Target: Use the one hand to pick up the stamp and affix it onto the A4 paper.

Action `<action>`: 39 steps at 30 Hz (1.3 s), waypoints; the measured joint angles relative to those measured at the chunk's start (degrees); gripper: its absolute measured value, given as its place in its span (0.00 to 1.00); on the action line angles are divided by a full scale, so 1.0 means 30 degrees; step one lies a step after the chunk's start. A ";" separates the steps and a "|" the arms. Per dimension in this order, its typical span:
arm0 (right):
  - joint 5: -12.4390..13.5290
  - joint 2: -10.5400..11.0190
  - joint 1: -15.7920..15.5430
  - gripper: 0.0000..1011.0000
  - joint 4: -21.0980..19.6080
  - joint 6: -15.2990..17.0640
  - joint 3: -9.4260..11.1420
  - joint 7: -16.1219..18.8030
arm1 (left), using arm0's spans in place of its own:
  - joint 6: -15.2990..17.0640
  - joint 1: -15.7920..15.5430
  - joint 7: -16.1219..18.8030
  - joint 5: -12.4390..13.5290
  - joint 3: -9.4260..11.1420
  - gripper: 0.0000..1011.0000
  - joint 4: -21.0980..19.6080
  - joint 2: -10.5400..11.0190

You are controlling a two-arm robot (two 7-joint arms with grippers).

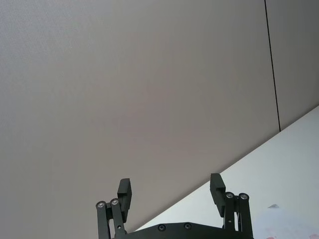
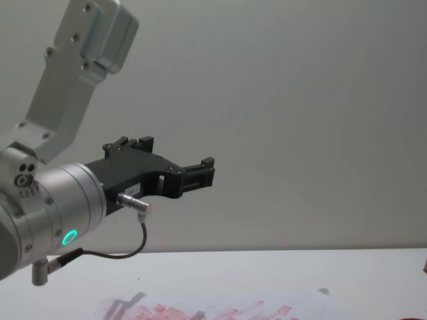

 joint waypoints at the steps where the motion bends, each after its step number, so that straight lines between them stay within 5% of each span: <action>1: 0.0009 -0.0001 0.0061 0.21 0.0064 0.0097 0.0002 0.0063 | 0.0000 0.0000 -0.0001 -0.0001 0.0001 0.99 0.0001 0.0000; 25: -0.0322 -0.0459 0.1378 0.22 0.1482 0.2722 -0.0211 0.1341 | -0.0001 0.0000 -0.0001 -0.0001 -0.0001 0.99 0.0000 0.0000; 39: -0.0442 -0.0586 0.1640 0.67 0.1769 0.3165 -0.0271 0.1536 | 0.0000 0.0000 -0.0001 -0.0001 0.0000 0.99 0.0001 0.0000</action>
